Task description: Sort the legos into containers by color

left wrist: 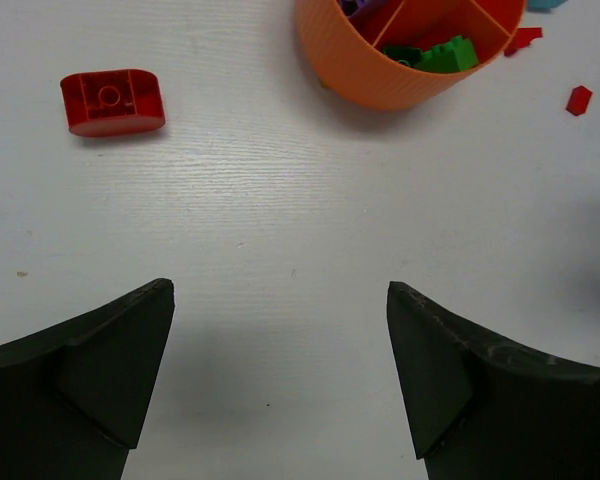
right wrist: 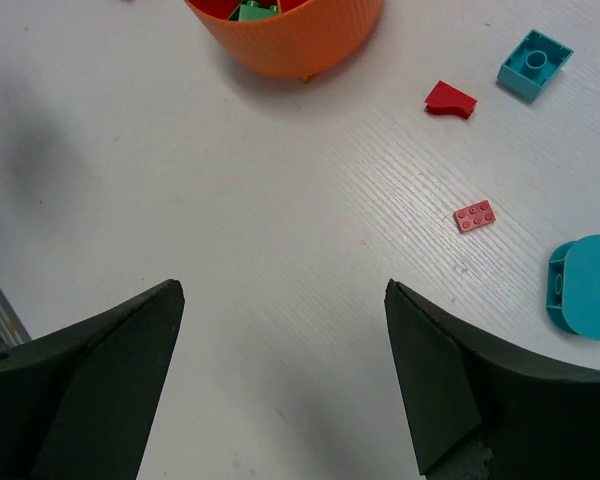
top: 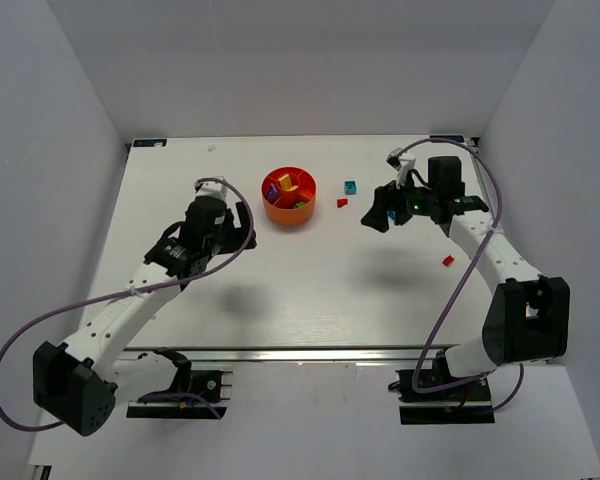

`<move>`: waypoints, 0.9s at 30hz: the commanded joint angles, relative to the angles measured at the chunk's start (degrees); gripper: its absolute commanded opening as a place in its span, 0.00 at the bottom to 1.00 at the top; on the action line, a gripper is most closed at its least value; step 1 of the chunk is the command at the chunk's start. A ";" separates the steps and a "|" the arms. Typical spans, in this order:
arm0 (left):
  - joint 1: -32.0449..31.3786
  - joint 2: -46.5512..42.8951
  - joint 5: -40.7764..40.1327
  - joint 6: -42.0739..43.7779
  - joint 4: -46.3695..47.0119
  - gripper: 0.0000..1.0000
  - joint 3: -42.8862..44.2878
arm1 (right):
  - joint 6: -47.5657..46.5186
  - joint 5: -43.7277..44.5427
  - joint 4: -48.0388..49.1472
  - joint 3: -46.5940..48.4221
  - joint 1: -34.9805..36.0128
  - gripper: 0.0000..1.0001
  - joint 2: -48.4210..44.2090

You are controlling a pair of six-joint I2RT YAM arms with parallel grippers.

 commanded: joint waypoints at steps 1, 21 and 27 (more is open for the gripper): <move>1.33 3.41 -4.12 -4.51 -3.48 0.97 3.82 | -2.77 -7.16 -0.78 -0.55 -1.73 0.86 -2.69; 14.50 25.29 -3.60 -36.77 -17.09 0.96 21.31 | -4.88 -11.82 -1.22 -3.80 -9.12 0.67 -5.94; 18.29 33.28 3.76 -41.96 -20.70 0.98 25.79 | -5.23 -12.96 -1.75 -3.80 -9.47 0.68 -6.29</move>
